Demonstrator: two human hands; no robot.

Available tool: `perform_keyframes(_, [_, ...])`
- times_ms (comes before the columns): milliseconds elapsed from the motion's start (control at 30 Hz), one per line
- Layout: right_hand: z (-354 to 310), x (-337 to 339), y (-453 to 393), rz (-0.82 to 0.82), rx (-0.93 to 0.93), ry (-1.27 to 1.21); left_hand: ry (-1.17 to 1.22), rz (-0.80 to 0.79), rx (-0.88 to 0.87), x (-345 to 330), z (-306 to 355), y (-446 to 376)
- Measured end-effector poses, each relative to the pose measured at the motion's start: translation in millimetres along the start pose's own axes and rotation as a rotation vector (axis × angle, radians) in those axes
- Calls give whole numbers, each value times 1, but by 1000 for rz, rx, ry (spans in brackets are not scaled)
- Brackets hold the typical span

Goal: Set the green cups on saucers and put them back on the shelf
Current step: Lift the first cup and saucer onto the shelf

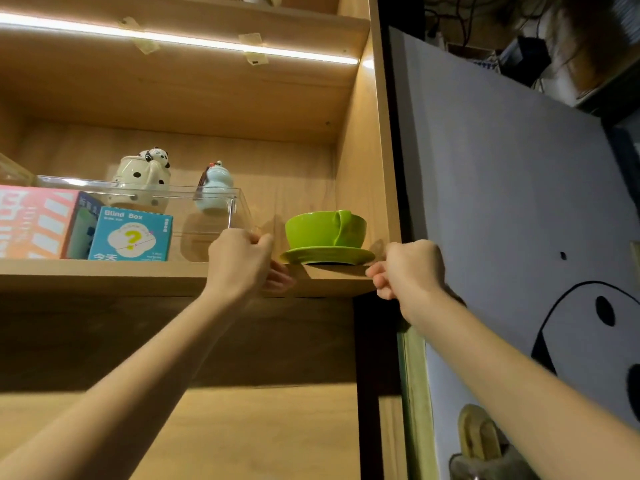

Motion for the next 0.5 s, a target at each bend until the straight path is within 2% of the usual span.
perform_keyframes(67, [1, 4, 23, 62, 354, 183, -443, 171, -389, 2, -1, 22])
perform_keyframes(100, [1, 3, 36, 25, 514, 287, -609, 179, -527, -3, -2, 34])
perform_keyframes(133, [5, -1, 44, -55, 620, 375, -739, 114, -598, -10, -8, 41])
perform_keyframes(200, [19, -10, 45, -222, 690, 556, -895, -53, -626, -21, -25, 44])
perform_keyframes(233, [27, -13, 39, -250, 697, 651, -941, -87, -622, -24, -32, 44])
perform_keyframes(500, [46, -14, 16, -227, 653, 921, -1114, -32, -601, -31, -47, 37])
Point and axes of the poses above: each hand's wrist, its own y-axis away from the middle knuckle, its own x-axis out of the back of the hand, z = x × y, the point moved 4 cm from there along -y, towards the middle knuckle, and after that the axes turned 6 degrees about -z, right-handed, at the moved point
